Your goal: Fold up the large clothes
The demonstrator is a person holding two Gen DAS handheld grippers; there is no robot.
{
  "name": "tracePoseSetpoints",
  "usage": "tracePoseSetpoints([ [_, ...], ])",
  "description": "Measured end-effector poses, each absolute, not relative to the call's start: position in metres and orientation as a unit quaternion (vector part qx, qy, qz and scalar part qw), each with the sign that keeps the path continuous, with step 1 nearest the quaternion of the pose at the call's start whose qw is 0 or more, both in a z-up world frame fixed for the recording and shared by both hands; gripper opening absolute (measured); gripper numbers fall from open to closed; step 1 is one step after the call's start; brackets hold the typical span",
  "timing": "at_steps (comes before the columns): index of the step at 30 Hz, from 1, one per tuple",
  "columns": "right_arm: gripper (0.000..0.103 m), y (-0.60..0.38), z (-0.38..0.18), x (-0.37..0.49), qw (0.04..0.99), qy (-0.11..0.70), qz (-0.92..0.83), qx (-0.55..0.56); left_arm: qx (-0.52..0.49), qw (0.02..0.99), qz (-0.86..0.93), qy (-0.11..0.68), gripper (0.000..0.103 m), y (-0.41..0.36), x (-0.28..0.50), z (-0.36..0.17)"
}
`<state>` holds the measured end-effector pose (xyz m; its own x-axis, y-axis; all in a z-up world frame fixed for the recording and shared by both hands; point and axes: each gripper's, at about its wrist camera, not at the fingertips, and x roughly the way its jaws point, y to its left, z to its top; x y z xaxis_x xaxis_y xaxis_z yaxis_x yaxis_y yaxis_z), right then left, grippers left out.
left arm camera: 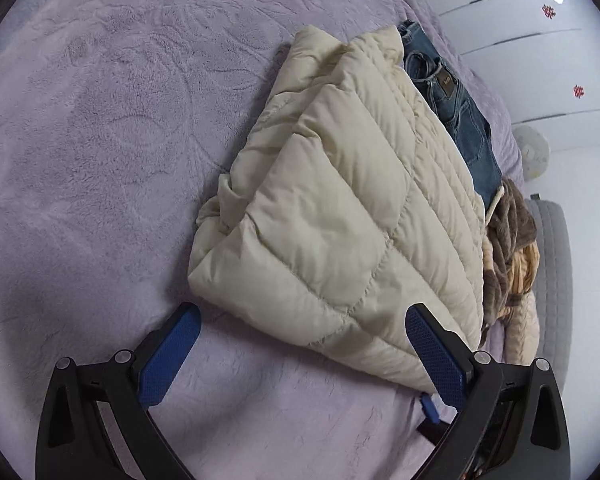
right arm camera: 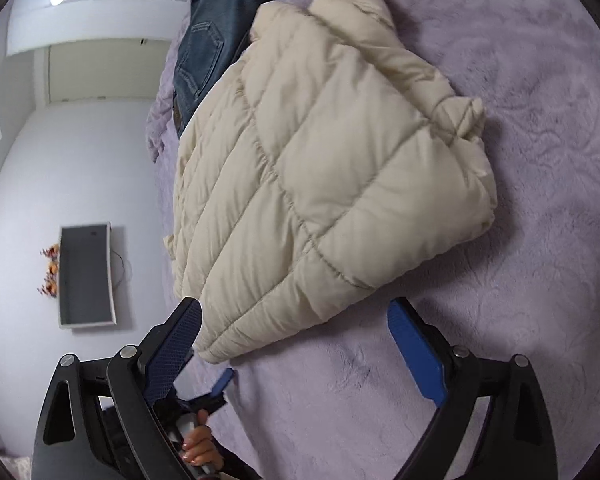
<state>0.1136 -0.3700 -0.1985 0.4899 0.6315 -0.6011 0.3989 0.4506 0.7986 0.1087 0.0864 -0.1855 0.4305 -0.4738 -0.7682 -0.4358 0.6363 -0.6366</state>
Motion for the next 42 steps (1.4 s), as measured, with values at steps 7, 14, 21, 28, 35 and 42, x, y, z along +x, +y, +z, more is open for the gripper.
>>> tracePoseSetpoints([
  [7, 0.095, -0.367, -0.213, 0.136, 0.684, 0.470, 0.090, 0.550, -0.433, 0.744, -0.001, 0.509, 0.102, 0.089, 0.140, -0.189],
  [14, 0.083, -0.373, -0.224, 0.145, 0.668, 0.458, 0.078, 0.581, -0.438, 0.738, 0.005, 0.514, 0.058, 0.098, 0.159, -0.195],
  [21, 0.030, -0.375, -0.234, 0.132, 0.647, 0.443, 0.095, 0.613, -0.407, 0.758, -0.037, 0.508, 0.035, 0.097, 0.157, -0.174],
  [28, 0.027, -0.374, -0.228, 0.109, 0.640, 0.437, 0.104, 0.623, -0.405, 0.755, -0.055, 0.513, 0.035, 0.107, 0.129, -0.158],
  [35, 0.027, -0.374, -0.222, 0.069, 0.623, 0.440, 0.096, 0.640, -0.394, 0.741, -0.062, 0.540, 0.035, 0.116, 0.081, -0.154],
  [42, 0.027, -0.365, -0.229, 0.034, 0.613, 0.453, 0.078, 0.643, -0.372, 0.729, -0.051, 0.572, 0.035, 0.119, 0.036, -0.162],
])
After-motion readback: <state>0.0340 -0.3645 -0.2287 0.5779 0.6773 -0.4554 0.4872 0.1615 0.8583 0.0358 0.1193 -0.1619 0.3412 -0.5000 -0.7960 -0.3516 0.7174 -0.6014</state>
